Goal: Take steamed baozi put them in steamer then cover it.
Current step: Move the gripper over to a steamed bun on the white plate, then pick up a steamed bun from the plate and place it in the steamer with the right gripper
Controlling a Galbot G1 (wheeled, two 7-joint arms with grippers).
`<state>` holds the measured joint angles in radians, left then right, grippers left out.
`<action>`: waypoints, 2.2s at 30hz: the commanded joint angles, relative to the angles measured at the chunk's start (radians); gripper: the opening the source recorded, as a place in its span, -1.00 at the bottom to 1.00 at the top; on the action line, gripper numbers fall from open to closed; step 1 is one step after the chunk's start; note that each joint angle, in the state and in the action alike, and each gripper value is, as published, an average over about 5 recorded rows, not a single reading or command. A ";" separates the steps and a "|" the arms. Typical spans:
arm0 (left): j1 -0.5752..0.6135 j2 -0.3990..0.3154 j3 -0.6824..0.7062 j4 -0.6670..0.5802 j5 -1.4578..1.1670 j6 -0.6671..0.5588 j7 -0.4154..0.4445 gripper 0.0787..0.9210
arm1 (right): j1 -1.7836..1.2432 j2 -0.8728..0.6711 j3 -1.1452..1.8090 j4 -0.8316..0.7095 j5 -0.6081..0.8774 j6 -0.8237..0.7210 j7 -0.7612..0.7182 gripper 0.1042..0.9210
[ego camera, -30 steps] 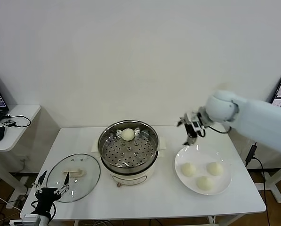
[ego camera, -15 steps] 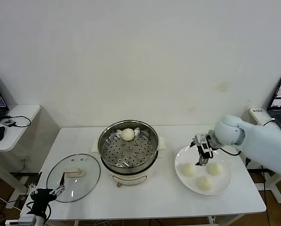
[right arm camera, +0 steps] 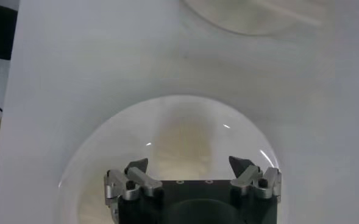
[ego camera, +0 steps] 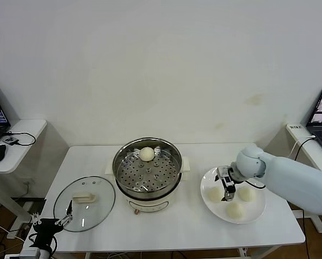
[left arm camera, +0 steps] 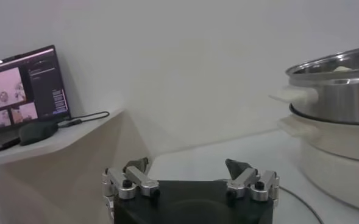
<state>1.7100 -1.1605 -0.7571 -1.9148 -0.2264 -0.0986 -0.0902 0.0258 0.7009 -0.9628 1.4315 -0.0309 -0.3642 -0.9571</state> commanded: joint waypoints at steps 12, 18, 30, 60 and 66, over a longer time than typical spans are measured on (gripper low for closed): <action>-0.002 -0.002 0.005 0.004 0.002 0.000 0.000 0.77 | -0.056 0.048 0.031 -0.059 -0.040 -0.008 -0.002 0.55; -0.002 -0.005 0.004 0.004 0.002 0.000 -0.001 0.77 | -0.053 0.048 0.031 -0.060 -0.041 -0.014 -0.002 0.34; -0.004 -0.004 0.004 0.001 0.001 0.001 -0.002 0.77 | 0.113 -0.009 -0.004 0.009 0.016 -0.015 -0.038 0.28; -0.004 0.004 -0.029 -0.052 -0.017 0.010 0.000 0.77 | 0.528 0.618 -0.194 -0.143 0.588 -0.235 0.146 0.32; 0.002 -0.004 -0.027 -0.058 -0.014 0.009 -0.001 0.77 | 0.453 0.688 -0.203 -0.216 0.563 -0.235 0.157 0.32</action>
<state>1.7088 -1.1643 -0.7778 -1.9658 -0.2411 -0.0894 -0.0909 0.5117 1.2332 -1.1540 1.2976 0.4774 -0.5752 -0.8302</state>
